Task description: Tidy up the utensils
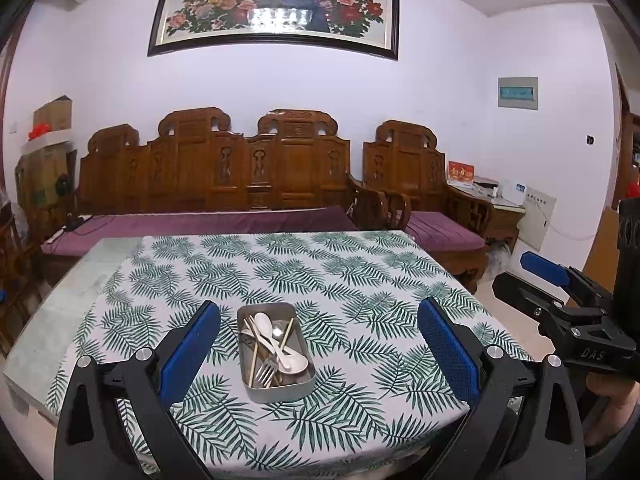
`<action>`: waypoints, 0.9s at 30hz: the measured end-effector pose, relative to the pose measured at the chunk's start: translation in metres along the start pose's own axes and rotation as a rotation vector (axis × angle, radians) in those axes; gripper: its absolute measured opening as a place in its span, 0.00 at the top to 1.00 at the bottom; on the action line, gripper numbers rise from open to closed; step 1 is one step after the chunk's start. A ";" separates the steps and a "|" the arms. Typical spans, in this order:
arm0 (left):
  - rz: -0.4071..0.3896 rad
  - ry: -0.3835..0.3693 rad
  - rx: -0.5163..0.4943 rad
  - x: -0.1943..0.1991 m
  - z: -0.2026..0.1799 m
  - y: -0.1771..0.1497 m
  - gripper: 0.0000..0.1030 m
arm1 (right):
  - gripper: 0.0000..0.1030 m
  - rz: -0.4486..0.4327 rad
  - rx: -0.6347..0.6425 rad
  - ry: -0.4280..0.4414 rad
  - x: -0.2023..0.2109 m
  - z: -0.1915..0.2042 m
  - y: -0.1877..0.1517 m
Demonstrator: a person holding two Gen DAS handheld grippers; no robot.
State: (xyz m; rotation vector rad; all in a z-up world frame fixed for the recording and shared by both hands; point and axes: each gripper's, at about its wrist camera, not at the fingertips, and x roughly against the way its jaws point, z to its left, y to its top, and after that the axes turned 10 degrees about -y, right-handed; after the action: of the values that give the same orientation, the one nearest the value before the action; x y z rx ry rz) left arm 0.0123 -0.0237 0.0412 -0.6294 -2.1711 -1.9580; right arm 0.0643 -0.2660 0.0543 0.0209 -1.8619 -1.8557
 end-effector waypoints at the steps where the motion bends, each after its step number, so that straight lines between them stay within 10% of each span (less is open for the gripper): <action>1: 0.000 -0.001 0.001 0.000 0.000 0.000 0.08 | 0.02 -0.001 0.001 0.000 0.000 0.000 0.000; 27: -0.005 0.006 -0.010 0.000 -0.002 -0.001 0.08 | 0.02 0.003 -0.001 0.002 -0.002 0.005 -0.003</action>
State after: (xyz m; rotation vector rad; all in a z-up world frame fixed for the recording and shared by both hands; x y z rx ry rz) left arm 0.0112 -0.0256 0.0406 -0.6202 -2.1629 -1.9712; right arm 0.0636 -0.2611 0.0508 0.0198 -1.8584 -1.8538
